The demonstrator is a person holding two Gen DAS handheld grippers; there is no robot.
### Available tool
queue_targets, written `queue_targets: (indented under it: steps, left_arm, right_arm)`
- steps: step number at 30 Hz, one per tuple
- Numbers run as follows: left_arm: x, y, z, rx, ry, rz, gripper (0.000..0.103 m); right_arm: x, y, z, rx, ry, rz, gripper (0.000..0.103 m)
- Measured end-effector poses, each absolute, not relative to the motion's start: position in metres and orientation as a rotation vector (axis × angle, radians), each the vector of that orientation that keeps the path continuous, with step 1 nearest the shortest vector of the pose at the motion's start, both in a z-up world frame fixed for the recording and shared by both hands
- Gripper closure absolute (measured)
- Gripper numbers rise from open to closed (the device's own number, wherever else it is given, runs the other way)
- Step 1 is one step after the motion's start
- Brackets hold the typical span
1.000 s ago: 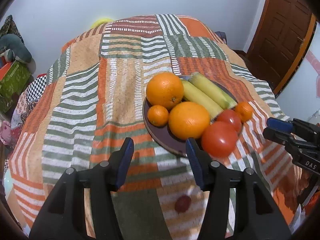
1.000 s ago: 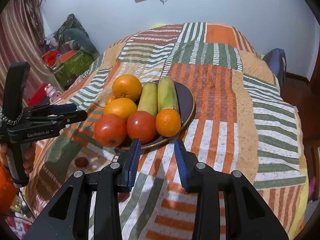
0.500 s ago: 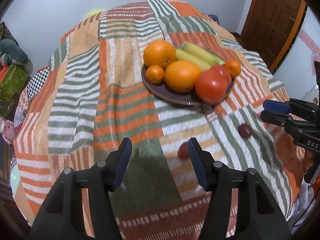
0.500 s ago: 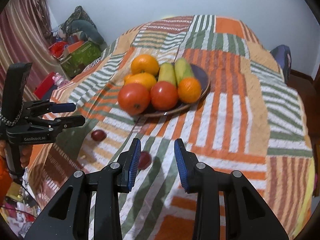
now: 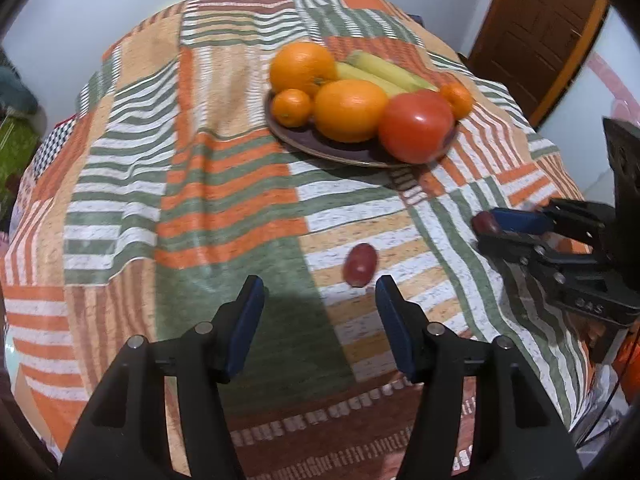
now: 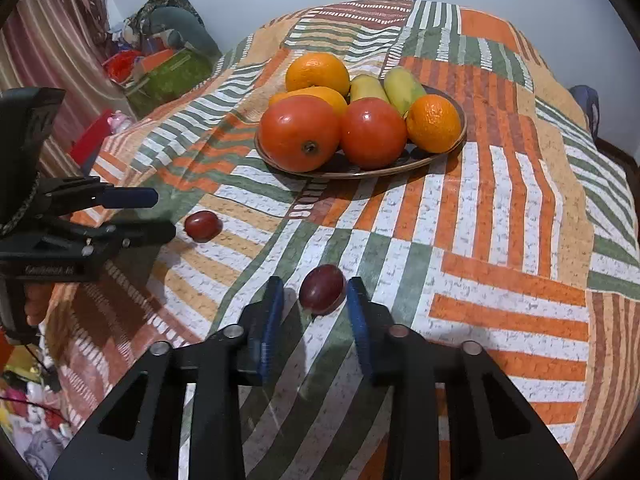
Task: Organize fruits
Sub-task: 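Grasp a dark red plum with the left tool while the right tool grasps another plum, then lower both plums onto the plate among the fruit and open both tools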
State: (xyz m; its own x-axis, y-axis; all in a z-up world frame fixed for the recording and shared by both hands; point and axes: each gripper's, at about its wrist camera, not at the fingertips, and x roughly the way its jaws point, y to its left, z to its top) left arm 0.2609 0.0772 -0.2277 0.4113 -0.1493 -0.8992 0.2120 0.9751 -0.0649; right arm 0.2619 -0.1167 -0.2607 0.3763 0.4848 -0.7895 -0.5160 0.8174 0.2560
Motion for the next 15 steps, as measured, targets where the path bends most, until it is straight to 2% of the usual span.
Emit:
queue_targets:
  steps: [3, 8, 11, 15]
  left_arm:
    - [0.263, 0.067, -0.231, 0.082, 1.123, -0.254, 0.052]
    - [0.271, 0.060, -0.238, 0.081, 1.131, -0.262, 0.060]
    - [0.276, 0.059, -0.242, 0.070, 1.136, -0.262, 0.069]
    - [0.278, 0.056, -0.246, 0.056, 1.133, -0.266, 0.075]
  right_arm:
    - [0.265, -0.116, -0.261, -0.047, 0.996, 0.634, 0.084]
    - [0.265, -0.119, -0.261, -0.041, 0.993, 0.643, 0.084]
    - [0.264, -0.122, -0.260, -0.025, 0.989, 0.643, 0.084]
    - [0.265, -0.126, -0.258, -0.008, 0.980, 0.636, 0.084]
